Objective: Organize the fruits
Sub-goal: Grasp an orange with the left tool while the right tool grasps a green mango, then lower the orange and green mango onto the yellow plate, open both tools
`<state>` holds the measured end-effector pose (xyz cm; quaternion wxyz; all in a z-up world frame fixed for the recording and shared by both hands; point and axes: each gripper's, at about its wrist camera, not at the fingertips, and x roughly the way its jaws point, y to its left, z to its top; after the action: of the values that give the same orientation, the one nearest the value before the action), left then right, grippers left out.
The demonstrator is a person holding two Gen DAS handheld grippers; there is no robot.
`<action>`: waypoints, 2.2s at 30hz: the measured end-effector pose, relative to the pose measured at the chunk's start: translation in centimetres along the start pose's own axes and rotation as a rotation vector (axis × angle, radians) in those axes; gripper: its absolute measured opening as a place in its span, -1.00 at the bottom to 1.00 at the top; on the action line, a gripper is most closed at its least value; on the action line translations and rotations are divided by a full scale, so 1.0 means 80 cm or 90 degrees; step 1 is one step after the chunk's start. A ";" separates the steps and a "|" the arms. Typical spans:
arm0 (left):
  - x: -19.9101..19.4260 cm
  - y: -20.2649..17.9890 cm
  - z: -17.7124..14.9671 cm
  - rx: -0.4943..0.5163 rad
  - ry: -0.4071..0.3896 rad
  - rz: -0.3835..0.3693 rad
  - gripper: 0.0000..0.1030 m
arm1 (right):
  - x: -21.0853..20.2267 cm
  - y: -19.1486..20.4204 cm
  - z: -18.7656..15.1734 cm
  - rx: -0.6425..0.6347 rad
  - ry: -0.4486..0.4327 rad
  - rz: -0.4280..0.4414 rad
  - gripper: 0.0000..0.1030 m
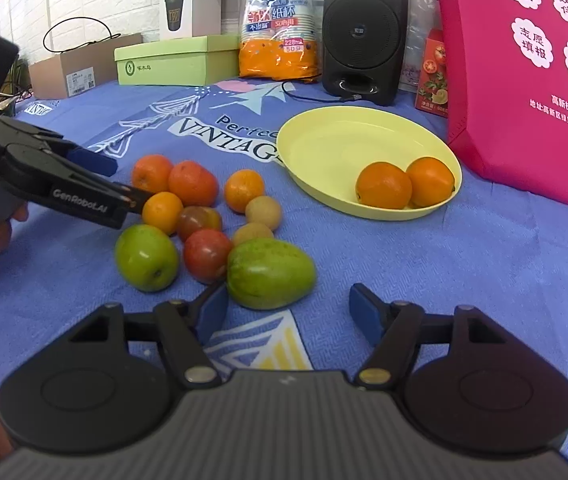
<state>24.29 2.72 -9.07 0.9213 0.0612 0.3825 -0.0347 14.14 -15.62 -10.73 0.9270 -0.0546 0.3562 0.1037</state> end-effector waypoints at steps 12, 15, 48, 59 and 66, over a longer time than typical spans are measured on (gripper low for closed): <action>0.012 0.010 0.007 -0.025 -0.014 -0.044 -0.19 | 0.012 0.003 0.010 -0.015 0.002 0.006 0.28; 0.010 0.005 0.006 -0.008 -0.017 -0.043 -0.30 | 0.014 0.004 0.011 -0.014 0.004 0.011 0.15; -0.078 0.014 -0.019 -0.038 -0.027 -0.076 -0.33 | -0.055 0.010 -0.013 -0.009 -0.033 0.010 -0.07; -0.090 0.005 -0.005 -0.026 -0.045 -0.099 -0.33 | -0.064 0.001 -0.006 -0.009 -0.046 -0.003 -0.07; -0.083 -0.017 0.036 0.000 -0.069 -0.127 -0.33 | -0.064 -0.011 0.032 -0.029 -0.082 -0.022 -0.07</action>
<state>21.51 1.10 -2.48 0.9325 0.0208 0.3366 -0.1296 12.26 -16.80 -5.35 0.9483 -0.0748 0.2920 0.0993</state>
